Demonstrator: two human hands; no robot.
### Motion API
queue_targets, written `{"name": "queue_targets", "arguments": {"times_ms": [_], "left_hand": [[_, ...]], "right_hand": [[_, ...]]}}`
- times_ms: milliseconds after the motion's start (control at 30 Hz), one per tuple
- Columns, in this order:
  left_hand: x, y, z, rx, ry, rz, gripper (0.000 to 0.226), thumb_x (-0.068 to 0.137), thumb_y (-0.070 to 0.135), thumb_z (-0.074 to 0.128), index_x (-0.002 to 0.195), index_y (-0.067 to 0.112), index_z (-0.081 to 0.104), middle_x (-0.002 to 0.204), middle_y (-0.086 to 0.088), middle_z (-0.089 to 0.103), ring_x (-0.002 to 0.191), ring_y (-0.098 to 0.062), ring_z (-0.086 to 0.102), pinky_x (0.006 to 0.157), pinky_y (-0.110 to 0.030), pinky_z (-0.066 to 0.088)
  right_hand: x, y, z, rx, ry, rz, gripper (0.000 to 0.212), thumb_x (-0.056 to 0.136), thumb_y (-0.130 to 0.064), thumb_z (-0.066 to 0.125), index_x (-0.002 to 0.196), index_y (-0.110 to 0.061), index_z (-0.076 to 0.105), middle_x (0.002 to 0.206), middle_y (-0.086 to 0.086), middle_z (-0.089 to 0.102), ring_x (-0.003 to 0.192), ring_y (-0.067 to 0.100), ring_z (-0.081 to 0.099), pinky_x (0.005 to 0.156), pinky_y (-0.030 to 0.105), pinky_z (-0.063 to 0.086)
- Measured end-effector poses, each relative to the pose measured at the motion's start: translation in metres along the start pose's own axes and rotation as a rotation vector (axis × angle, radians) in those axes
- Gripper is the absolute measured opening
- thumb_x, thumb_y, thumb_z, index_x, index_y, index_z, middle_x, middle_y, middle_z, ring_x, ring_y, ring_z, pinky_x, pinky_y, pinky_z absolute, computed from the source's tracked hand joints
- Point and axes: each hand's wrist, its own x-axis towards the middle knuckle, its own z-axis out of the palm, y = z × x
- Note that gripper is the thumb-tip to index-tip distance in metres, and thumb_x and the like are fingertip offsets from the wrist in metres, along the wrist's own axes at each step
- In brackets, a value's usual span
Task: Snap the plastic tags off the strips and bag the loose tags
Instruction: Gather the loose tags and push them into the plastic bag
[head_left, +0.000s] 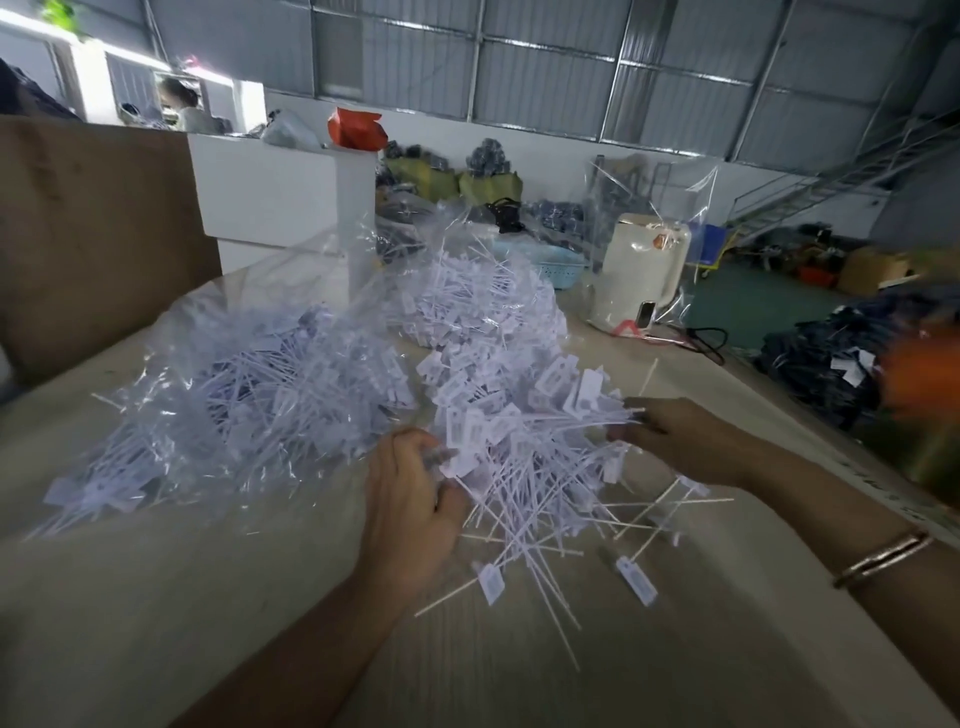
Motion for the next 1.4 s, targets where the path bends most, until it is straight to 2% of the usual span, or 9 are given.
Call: {"name": "queue_targets", "arguments": {"times_ms": [67,200,367,533,633,767,933,1100,1400], "left_hand": [[-0.001,-0.001,0.000,-0.012,-0.008,-0.019,0.044,0.076,0.002,0.056,0.110,0.022,0.037,0.112,0.006,0.034,0.106,-0.003,0.029,0.089,-0.025,0.027],[0.000,0.000,-0.001,-0.045,-0.031,-0.006,0.063,0.074,-0.005,0.060,0.128,0.019,0.035,0.132,-0.005,0.035,0.121,-0.011,0.029,0.102,-0.031,0.025],[-0.004,0.003,-0.001,-0.126,-0.129,-0.011,0.074,0.084,0.005,0.058,0.133,0.045,0.021,0.148,0.008,0.020,0.135,-0.005,0.019,0.111,-0.033,0.024],[-0.004,0.002,0.000,-0.017,-0.203,0.079,0.059,0.084,0.001,0.053,0.136,0.023,0.037,0.143,0.011,0.032,0.135,-0.007,0.025,0.113,-0.030,0.021],[-0.004,0.000,0.002,0.058,-0.308,0.165,0.050,0.087,0.001,0.051,0.134,0.016,0.044,0.141,0.004,0.042,0.133,-0.013,0.033,0.112,-0.025,0.020],[-0.006,-0.001,0.002,-0.002,-0.262,0.061,0.058,0.088,0.006,0.054,0.140,0.024,0.034,0.138,0.005,0.043,0.124,-0.011,0.041,0.105,-0.030,0.034],[-0.002,0.000,0.000,0.059,-0.215,0.034,0.070,0.084,0.028,0.062,0.142,0.035,0.023,0.137,0.011,0.041,0.123,-0.008,0.031,0.102,-0.028,0.020],[-0.002,0.000,0.001,0.105,-0.224,0.057,0.060,0.090,0.039,0.049,0.141,0.040,0.017,0.152,0.020,0.007,0.136,0.001,0.004,0.104,-0.021,-0.002],[-0.003,-0.005,0.005,0.344,-0.245,0.058,0.042,0.088,0.044,0.043,0.127,0.029,0.044,0.146,0.006,0.025,0.135,-0.009,0.009,0.103,-0.030,0.007]], "right_hand": [[0.000,-0.006,-0.007,0.038,0.016,-0.036,0.013,0.094,-0.035,0.049,0.089,-0.042,0.059,0.090,-0.011,0.065,0.077,0.007,0.059,0.062,0.011,0.038],[0.001,-0.012,-0.013,0.190,0.030,0.000,0.017,0.092,-0.038,0.051,0.082,-0.032,0.063,0.075,-0.012,0.062,0.071,0.014,0.056,0.059,0.013,0.038],[0.001,-0.015,0.005,-0.197,-0.310,0.035,0.032,0.092,-0.037,0.055,0.114,-0.017,0.046,0.093,-0.008,0.048,0.084,0.015,0.050,0.062,0.013,0.034],[-0.005,-0.030,-0.002,0.219,-0.596,0.264,0.096,0.080,-0.044,0.068,0.146,-0.037,-0.002,0.148,0.006,0.027,0.112,0.017,0.054,0.082,0.025,0.047],[0.000,-0.050,0.027,0.042,-0.432,0.173,0.101,0.074,-0.059,0.067,0.147,-0.025,0.006,0.152,0.004,0.025,0.123,0.018,0.044,0.090,0.026,0.042],[0.011,-0.064,0.059,-0.228,-0.108,0.110,0.071,0.079,-0.062,0.059,0.128,-0.016,0.036,0.114,0.004,0.059,0.088,0.018,0.056,0.069,0.030,0.042],[0.016,-0.043,0.023,0.143,-0.136,0.114,0.031,0.084,-0.051,0.059,0.095,-0.022,0.054,0.086,-0.007,0.062,0.074,0.011,0.063,0.061,0.017,0.044],[0.018,-0.038,0.000,0.294,0.002,0.042,0.020,0.088,-0.038,0.060,0.080,-0.020,0.059,0.062,-0.013,0.058,0.044,-0.008,0.046,0.047,0.004,0.034],[0.018,-0.031,-0.037,0.367,0.048,0.056,0.025,0.080,-0.051,0.057,0.081,-0.027,0.061,0.059,-0.006,0.063,0.040,0.008,0.041,0.042,0.017,0.038]]}}
